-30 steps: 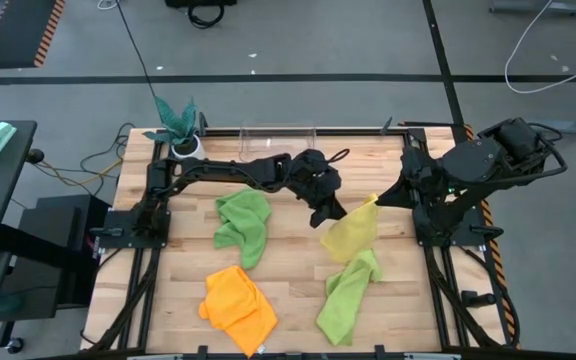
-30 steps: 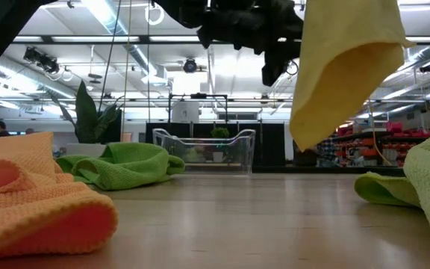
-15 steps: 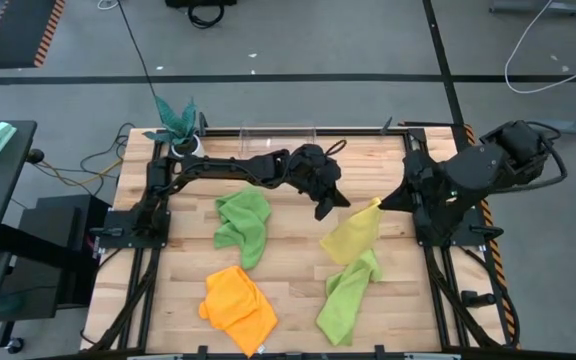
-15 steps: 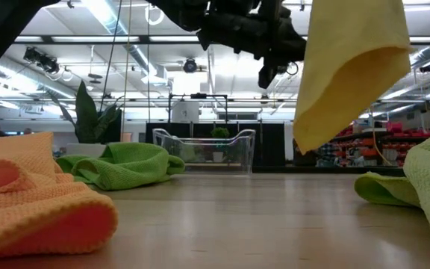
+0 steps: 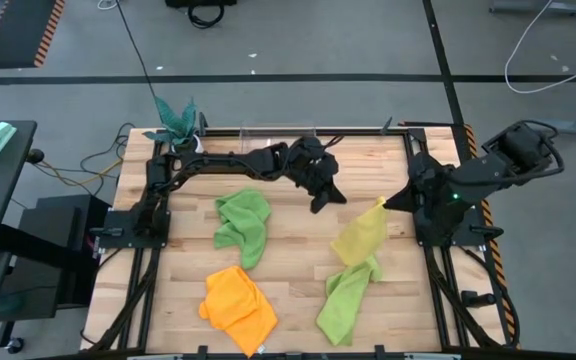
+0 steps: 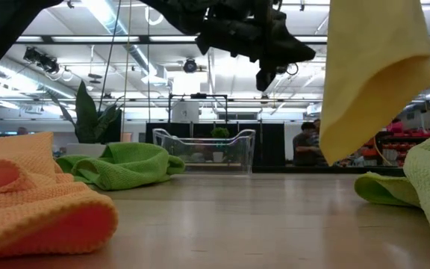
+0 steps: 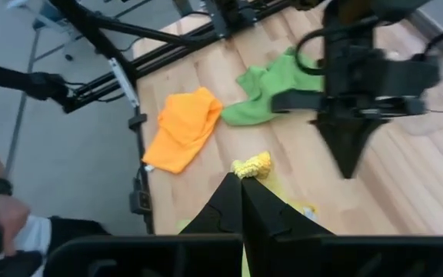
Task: Fold microfiber towels
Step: Fold the yellow towel
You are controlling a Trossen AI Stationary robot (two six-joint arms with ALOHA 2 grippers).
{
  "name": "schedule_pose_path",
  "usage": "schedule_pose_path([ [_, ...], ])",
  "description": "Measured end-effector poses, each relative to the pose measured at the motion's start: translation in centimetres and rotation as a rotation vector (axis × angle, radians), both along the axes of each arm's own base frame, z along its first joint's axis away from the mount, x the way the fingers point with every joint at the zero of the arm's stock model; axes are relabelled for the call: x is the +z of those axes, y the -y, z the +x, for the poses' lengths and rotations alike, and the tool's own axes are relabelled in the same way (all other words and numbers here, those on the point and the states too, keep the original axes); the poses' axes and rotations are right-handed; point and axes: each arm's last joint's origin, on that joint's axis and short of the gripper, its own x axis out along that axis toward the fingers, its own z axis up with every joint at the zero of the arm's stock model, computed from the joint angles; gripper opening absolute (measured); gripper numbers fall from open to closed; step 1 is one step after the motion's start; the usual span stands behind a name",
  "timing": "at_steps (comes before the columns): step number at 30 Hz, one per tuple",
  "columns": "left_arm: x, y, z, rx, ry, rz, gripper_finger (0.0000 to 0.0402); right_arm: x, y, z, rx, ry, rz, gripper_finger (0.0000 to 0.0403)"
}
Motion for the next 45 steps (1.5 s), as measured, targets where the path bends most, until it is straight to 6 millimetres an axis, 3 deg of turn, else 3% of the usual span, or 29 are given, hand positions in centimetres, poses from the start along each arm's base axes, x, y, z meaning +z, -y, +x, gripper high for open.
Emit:
schedule_pose_path([
  [10, 0.0, 0.8, 0.1, -0.05, 0.025, 0.044, 0.0066, -0.5, 0.3, -0.5, 0.002, -0.071, -0.053, 0.0],
  [19, 0.0, 0.6, 0.1, -0.068, 0.049, 0.094, 0.0039, -0.5, 0.1, -0.5, 0.013, -0.064, -0.029, 0.0],
  [29, 0.1, 0.7, 0.1, -0.068, 0.049, 0.093, 0.0026, 0.8, -1.6, -0.1, 0.083, 0.09, 0.07, 0.0],
  [45, 0.2, 0.9, 0.0, -0.117, 0.034, 0.009, 0.0014, 0.6, -2.1, -0.7, 0.278, 0.083, -0.134, 0.0],
])
